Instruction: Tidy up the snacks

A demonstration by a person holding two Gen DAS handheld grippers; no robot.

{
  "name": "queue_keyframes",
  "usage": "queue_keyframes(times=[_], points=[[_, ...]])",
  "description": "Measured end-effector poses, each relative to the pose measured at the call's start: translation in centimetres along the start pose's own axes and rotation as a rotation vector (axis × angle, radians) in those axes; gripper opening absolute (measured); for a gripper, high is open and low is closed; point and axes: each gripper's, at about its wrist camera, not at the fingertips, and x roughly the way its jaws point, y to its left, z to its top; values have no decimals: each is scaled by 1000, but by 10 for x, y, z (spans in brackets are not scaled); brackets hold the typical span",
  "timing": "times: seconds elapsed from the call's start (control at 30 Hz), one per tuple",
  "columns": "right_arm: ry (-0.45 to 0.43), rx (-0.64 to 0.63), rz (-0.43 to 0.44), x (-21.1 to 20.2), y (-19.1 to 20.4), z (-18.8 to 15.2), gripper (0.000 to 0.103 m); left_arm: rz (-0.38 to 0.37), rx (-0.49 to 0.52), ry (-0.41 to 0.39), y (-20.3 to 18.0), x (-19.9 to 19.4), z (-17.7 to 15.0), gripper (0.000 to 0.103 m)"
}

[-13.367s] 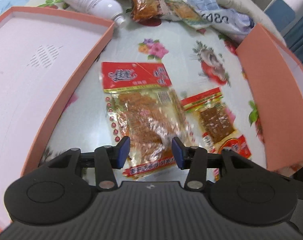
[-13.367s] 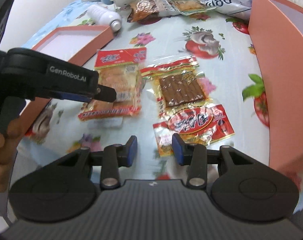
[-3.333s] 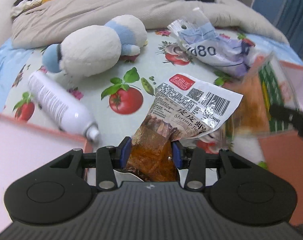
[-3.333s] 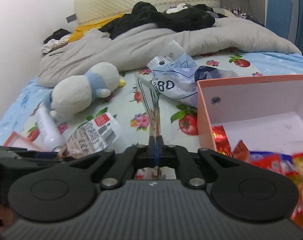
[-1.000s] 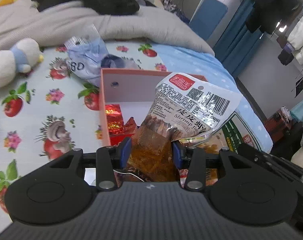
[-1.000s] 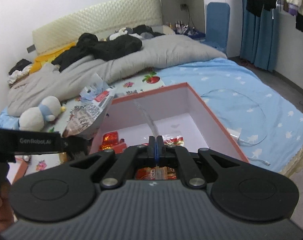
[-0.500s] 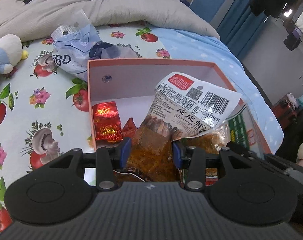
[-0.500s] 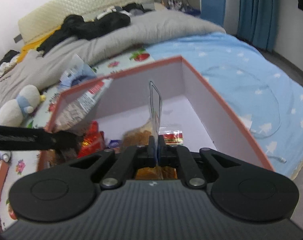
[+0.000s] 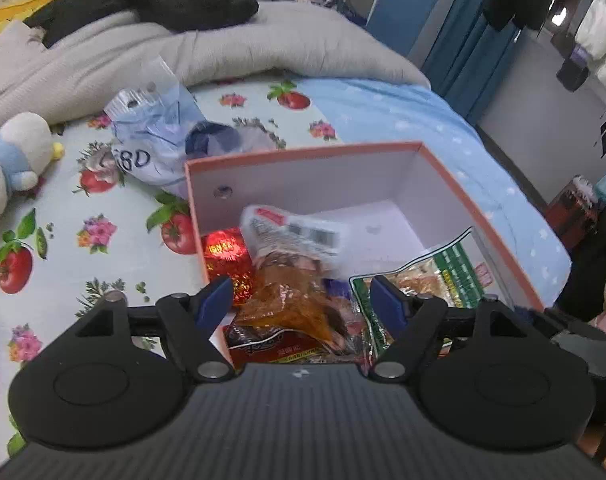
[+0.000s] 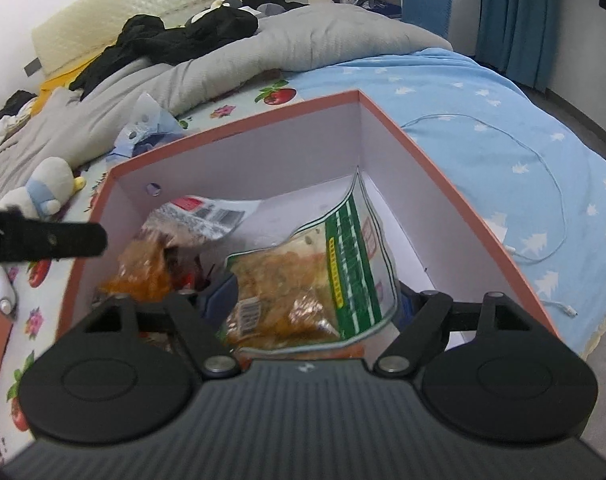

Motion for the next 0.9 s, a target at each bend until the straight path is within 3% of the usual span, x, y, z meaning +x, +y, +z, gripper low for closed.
queue_keyframes(times=[0.33, 0.8, 0.87, 0.9], points=[[-133, 31, 50, -83, 12, 5, 78, 16, 10, -118, -3, -98, -11, 79], [-296, -5, 124, -200, 35, -21, 78, 25, 13, -274, -14, -246, -70, 79], [-303, 1, 131, -210, 34, -27, 83, 20, 11, -285, -17, -259, -80, 79], [-310, 5, 134, -216, 33, -31, 92, 20, 13, -291, -18, -265, -85, 79]])
